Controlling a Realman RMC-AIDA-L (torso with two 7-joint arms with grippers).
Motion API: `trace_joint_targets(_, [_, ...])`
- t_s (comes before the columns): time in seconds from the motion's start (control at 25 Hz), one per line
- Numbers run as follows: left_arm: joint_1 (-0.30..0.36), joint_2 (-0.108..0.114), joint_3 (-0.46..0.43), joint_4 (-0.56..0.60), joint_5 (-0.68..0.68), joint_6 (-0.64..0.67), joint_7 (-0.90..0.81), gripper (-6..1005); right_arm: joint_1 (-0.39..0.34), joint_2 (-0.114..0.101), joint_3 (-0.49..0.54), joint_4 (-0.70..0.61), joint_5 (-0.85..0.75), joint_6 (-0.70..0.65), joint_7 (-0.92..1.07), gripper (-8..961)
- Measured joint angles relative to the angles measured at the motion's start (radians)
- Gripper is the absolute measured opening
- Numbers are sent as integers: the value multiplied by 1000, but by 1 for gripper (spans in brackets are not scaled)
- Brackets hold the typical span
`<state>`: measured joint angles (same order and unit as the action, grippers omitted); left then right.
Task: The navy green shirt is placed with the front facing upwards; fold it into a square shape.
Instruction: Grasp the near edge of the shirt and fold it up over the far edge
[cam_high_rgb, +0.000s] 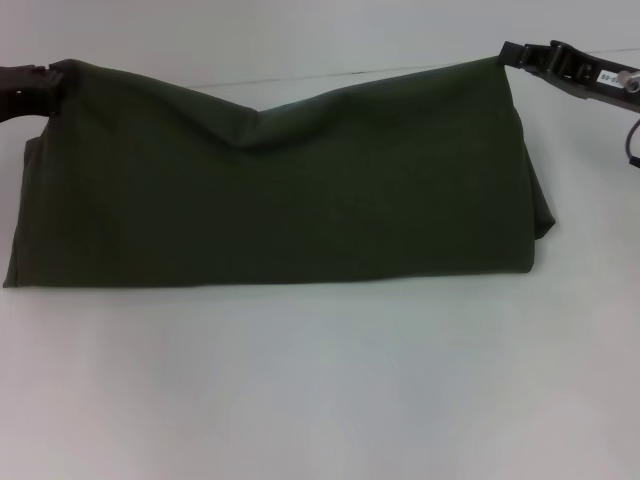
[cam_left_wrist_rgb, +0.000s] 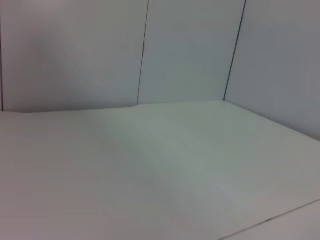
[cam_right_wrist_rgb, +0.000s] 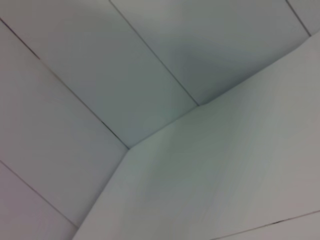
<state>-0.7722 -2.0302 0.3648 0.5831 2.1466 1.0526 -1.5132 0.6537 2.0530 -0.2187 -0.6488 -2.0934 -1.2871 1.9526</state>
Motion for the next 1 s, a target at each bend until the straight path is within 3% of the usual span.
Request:
trace_joint_targets(0.44, [-15,-18,3,-64,-76,-123,90,3,4,29,-30,13,2,153,-11,13])
trace_joint_targets(1.0, [-16,-31,3,-98,-109,-218,153,4,5,32,-52,40,26,254,-9,14])
